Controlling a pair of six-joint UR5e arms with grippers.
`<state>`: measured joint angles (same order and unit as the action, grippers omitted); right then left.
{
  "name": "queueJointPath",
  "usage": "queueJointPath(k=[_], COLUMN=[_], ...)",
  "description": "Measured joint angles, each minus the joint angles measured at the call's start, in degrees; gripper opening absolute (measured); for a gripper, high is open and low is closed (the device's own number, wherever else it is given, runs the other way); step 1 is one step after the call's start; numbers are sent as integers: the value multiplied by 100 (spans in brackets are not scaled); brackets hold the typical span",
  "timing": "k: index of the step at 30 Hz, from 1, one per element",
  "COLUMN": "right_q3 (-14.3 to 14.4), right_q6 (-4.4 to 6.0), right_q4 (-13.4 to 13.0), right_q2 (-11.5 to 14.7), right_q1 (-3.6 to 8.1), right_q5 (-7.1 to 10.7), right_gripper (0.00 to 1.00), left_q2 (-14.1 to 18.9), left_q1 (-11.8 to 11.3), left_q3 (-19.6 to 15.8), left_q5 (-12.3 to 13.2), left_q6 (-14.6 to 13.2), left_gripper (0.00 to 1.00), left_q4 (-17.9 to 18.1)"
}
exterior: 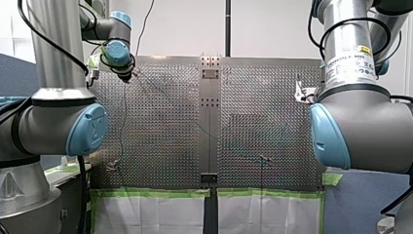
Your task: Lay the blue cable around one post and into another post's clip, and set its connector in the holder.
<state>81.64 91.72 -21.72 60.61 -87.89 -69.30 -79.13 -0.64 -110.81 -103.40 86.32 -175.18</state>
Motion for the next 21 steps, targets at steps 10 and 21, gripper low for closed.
queueJointPath(k=[10,21], right_q3=[-14,-19], right_q6=[0,3], right_q4=[15,18], right_q2=[0,0], right_q1=[-10,-14], right_q5=[-4,-15], right_gripper=[95,95], left_q2=[0,0], left_q1=[6,47], left_q3=[1,-11], left_q5=[0,-7], left_q6=[-2,22], left_gripper=[100,100], left_q4=[0,-13])
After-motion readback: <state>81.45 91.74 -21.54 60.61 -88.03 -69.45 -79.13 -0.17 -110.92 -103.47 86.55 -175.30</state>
